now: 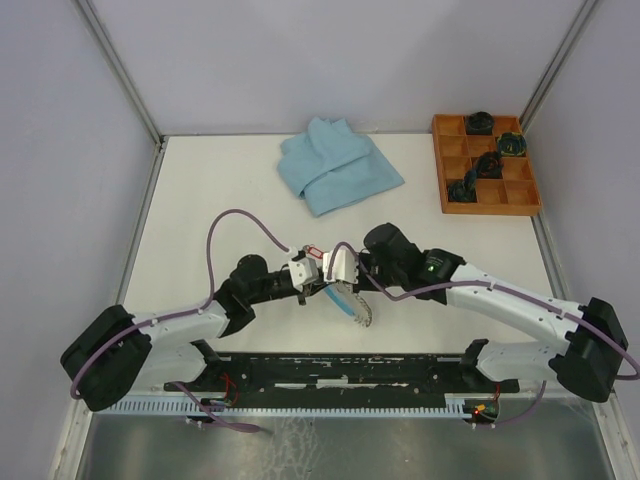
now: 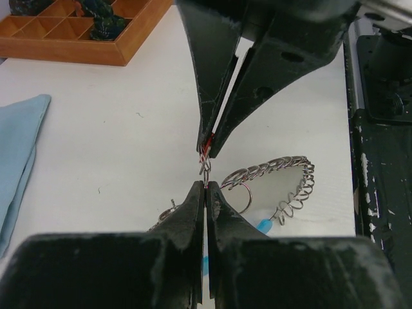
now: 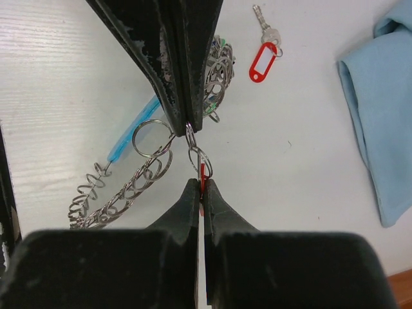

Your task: Put the keys on the keyring

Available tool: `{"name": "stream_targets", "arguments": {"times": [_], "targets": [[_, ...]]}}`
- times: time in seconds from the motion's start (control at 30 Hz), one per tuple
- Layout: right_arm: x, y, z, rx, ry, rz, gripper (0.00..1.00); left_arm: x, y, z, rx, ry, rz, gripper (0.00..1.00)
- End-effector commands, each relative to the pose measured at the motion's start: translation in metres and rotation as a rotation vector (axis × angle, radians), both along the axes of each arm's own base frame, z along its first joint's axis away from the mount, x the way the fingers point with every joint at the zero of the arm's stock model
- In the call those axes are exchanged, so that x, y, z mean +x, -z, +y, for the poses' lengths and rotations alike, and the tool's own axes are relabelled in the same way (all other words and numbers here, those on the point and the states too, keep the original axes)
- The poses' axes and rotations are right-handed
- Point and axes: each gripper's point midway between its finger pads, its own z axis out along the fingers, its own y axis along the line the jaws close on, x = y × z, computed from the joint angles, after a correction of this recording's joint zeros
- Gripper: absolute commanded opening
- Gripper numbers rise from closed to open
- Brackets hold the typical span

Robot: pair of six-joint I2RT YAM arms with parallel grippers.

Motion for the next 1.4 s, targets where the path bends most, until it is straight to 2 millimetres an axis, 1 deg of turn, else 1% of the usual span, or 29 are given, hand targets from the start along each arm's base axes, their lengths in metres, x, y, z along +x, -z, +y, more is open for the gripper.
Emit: {"name": "stream_targets", "arguments": {"times": [0.0, 0.17, 0.33, 0.53, 0.8, 0.87, 0.93, 1.03, 1.1, 1.23, 1.37], "targets": [[0.005, 0.003, -0.009, -0.055, 0.06, 0.031, 0.01, -0.003, -0.024, -0.001, -0.06, 0.007, -0.108, 0.03], [0.006, 0.017, -0.015, -0.117, 0.086, 0.061, 0.0, -0.005, -0.035, 0.004, -0.098, -0.009, -0.161, 0.03], [0.006, 0.025, -0.012, -0.154, 0.083, 0.097, 0.01, -0.013, -0.04, 0.002, -0.132, 0.024, -0.191, 0.03], [0.005, 0.027, 0.0, -0.143, 0.056, 0.133, 0.01, -0.022, -0.042, -0.006, -0.138, 0.068, -0.211, 0.03], [0.009, 0.028, 0.01, -0.141, 0.035, 0.133, 0.01, -0.036, -0.034, -0.019, -0.124, 0.142, -0.215, 0.03], [0.011, 0.028, 0.01, -0.143, 0.037, 0.125, 0.01, -0.039, -0.036, -0.018, -0.137, 0.151, -0.221, 0.03], [0.015, 0.028, 0.006, -0.153, 0.056, 0.102, 0.01, -0.042, -0.038, -0.015, -0.152, 0.147, -0.231, 0.03], [0.022, 0.024, -0.003, -0.151, 0.09, 0.064, 0.01, -0.042, -0.039, -0.008, -0.159, 0.118, -0.247, 0.03], [0.023, 0.018, -0.006, -0.143, 0.091, 0.045, 0.01, -0.038, -0.035, -0.004, -0.142, 0.088, -0.239, 0.03], [0.019, -0.003, -0.002, -0.074, 0.051, 0.007, 0.01, -0.026, -0.024, -0.001, -0.094, 0.019, -0.204, 0.03], [0.01, -0.022, 0.002, -0.016, -0.007, -0.023, 0.0, -0.016, -0.017, -0.001, -0.058, -0.026, -0.173, 0.08]]}}
